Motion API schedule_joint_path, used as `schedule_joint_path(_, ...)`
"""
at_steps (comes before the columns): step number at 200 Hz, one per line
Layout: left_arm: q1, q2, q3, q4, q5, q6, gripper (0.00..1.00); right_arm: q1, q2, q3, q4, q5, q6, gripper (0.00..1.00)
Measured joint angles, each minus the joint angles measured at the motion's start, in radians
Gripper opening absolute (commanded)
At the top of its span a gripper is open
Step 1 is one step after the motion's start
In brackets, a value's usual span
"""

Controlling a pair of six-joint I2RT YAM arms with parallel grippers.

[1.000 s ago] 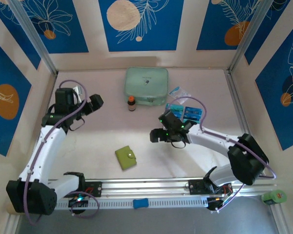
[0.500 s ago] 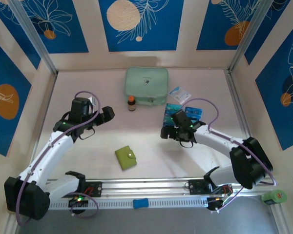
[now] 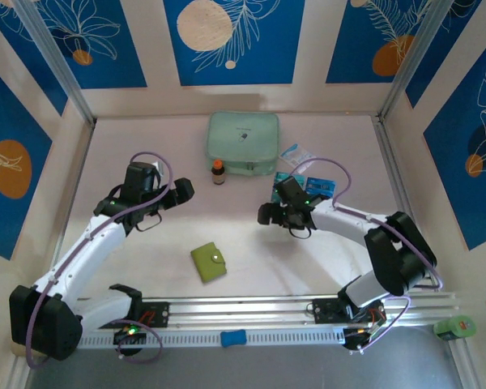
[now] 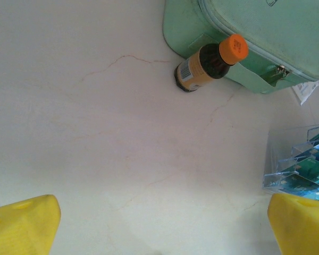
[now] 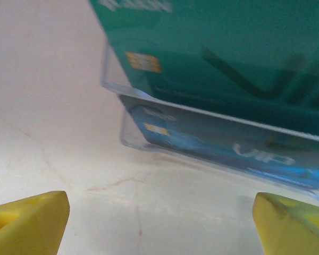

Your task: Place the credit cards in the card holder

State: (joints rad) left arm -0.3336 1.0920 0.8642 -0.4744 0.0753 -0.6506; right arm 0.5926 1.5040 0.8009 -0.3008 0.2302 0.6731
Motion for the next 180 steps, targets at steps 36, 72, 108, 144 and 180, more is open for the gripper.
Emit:
schedule_joint_path(36,-0.008,0.013,0.000,0.006,-0.003,-0.004,1.00,0.013,0.054,0.042,0.018,-0.003,0.000,0.89)
schedule_joint_path(72,-0.017,0.014,0.000,0.008,-0.004,-0.006,1.00,0.035,0.075,0.064,0.022,-0.003,0.001,0.89)
schedule_joint_path(108,-0.023,0.020,0.000,0.013,-0.006,-0.007,1.00,0.069,0.076,0.064,0.023,-0.003,0.003,0.89)
schedule_joint_path(144,-0.028,0.030,0.000,0.018,-0.006,-0.007,1.00,0.089,0.077,0.064,0.024,-0.003,0.009,0.89)
schedule_joint_path(180,-0.036,0.045,0.000,0.019,-0.007,-0.007,1.00,0.089,0.116,0.083,0.027,-0.002,0.009,0.89)
